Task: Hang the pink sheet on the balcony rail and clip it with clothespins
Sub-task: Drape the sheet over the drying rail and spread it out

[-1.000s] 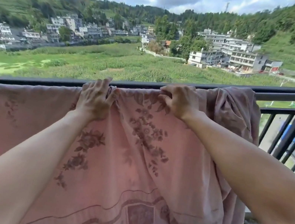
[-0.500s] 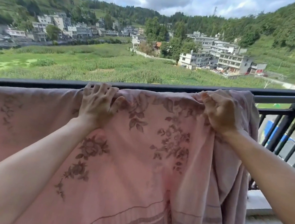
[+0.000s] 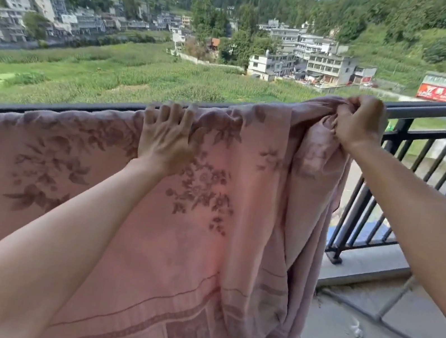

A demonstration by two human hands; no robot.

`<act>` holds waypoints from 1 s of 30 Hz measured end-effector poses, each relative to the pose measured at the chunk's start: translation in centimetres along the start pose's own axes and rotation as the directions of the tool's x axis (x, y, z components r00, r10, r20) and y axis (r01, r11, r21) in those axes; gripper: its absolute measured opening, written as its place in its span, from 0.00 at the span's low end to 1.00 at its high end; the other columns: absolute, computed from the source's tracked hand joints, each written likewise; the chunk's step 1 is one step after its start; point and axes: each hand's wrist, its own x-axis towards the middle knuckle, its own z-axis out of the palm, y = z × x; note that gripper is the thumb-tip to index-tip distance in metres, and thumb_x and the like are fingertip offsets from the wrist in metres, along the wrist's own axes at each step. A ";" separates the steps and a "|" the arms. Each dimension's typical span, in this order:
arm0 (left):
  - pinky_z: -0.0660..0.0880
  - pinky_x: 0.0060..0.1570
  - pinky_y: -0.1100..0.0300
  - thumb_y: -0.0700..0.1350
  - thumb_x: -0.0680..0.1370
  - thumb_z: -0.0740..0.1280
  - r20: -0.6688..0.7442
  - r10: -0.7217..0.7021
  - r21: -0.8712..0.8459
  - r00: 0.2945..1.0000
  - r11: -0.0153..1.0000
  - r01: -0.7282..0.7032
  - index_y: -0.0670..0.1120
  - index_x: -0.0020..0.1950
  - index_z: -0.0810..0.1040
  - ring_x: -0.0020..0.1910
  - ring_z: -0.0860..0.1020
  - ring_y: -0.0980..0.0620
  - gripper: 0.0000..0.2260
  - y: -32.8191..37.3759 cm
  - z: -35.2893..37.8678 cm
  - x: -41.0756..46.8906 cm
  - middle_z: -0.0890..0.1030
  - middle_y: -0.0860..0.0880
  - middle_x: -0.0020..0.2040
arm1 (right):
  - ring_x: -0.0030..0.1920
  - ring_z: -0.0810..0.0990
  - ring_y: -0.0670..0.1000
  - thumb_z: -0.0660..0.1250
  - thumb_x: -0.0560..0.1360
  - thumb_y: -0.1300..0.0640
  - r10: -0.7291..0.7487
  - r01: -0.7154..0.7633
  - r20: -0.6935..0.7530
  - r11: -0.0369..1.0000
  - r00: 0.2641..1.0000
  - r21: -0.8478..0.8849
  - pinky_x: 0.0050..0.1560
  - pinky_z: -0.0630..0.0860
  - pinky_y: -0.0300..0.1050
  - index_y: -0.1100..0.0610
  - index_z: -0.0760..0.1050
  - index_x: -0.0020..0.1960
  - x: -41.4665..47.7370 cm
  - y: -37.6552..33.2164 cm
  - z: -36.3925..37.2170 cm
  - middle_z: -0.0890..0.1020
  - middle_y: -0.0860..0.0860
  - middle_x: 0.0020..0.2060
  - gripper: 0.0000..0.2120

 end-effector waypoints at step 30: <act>0.58 0.67 0.43 0.61 0.80 0.47 0.064 -0.197 -0.001 0.978 0.980 0.197 0.49 0.76 0.58 0.66 0.68 0.42 0.28 6.9 -0.5 2.7 0.70 0.43 0.68 | 0.42 0.80 0.57 0.65 0.79 0.48 -0.358 0.424 0.380 0.899 0.853 -0.105 0.47 0.69 0.48 0.56 0.81 0.43 6.8 4.2 0.8 0.83 0.54 0.38 0.13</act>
